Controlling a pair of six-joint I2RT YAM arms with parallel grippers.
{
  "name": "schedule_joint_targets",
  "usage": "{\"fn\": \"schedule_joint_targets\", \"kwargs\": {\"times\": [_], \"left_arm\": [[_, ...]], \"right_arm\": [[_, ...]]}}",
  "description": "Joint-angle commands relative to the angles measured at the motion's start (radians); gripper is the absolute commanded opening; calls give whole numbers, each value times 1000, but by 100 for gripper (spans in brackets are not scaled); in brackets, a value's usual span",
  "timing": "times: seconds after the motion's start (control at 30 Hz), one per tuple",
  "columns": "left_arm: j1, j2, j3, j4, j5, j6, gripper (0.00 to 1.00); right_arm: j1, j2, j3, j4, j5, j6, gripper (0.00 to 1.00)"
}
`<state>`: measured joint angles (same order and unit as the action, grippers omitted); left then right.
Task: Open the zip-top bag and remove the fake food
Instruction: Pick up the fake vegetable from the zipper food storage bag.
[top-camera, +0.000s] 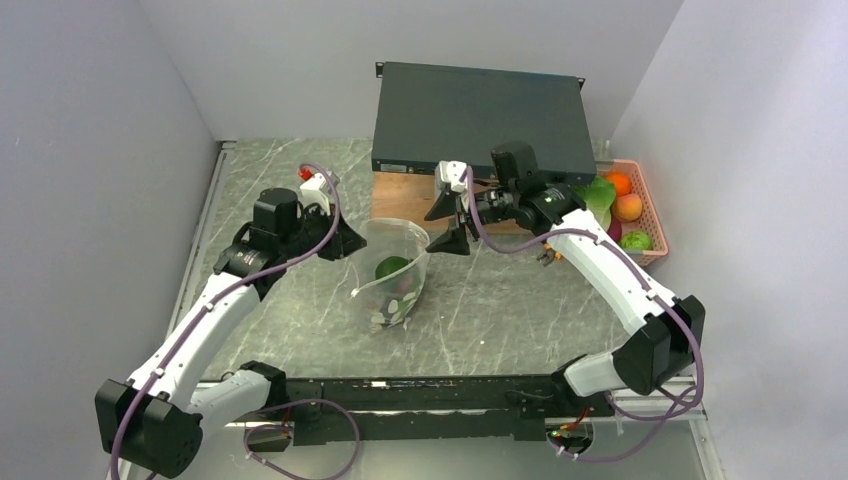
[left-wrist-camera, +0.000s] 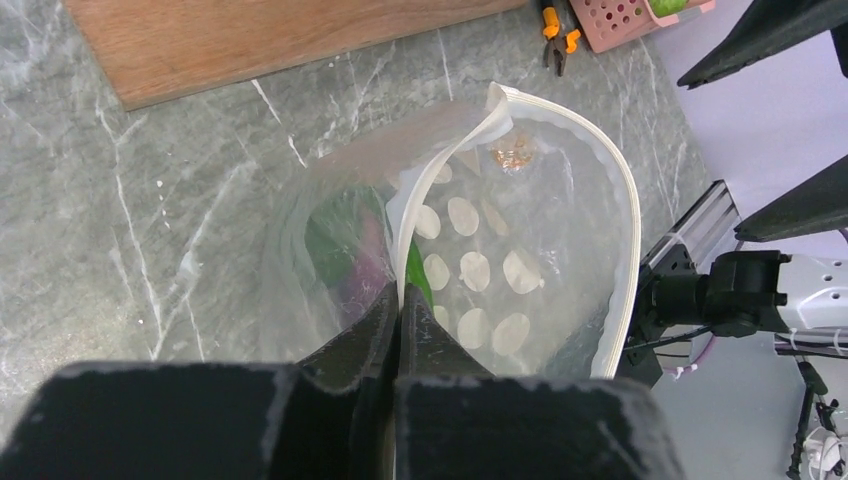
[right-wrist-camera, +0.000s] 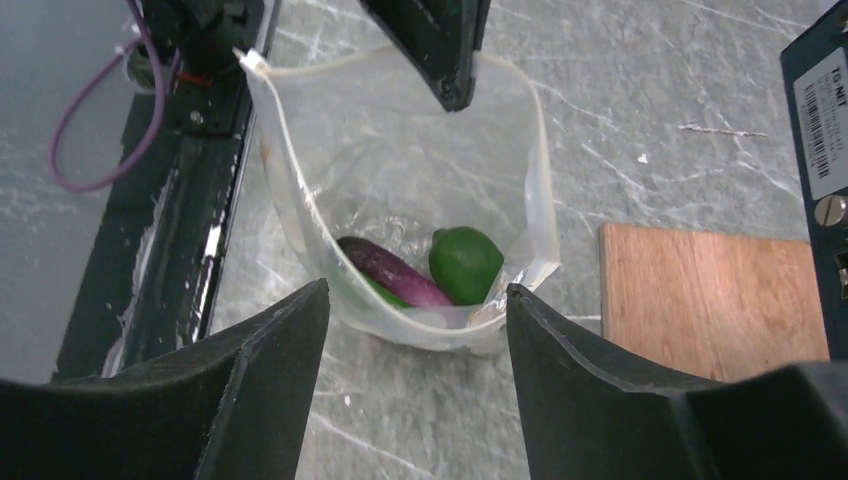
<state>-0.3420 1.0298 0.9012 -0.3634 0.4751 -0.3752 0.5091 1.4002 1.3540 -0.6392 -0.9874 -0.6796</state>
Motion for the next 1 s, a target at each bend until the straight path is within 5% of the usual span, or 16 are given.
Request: {"fn": "schedule_joint_targets", "kwargs": {"times": [0.0, 0.4, 0.67, 0.97], "left_arm": [[-4, -3, 56, 47, 41, 5, 3], [-9, 3, 135, 78, 27, -8, 0], [-10, 11, 108, 106, 49, -27, 0], [-29, 15, -117, 300, 162, -139, 0]], "right_arm": [[33, 18, 30, 204, -6, 261, 64], [176, 109, 32, 250, 269, 279, 23], [218, 160, -17, 289, 429, 266, 18], [220, 190, -156, 355, 490, 249, 20]]}}
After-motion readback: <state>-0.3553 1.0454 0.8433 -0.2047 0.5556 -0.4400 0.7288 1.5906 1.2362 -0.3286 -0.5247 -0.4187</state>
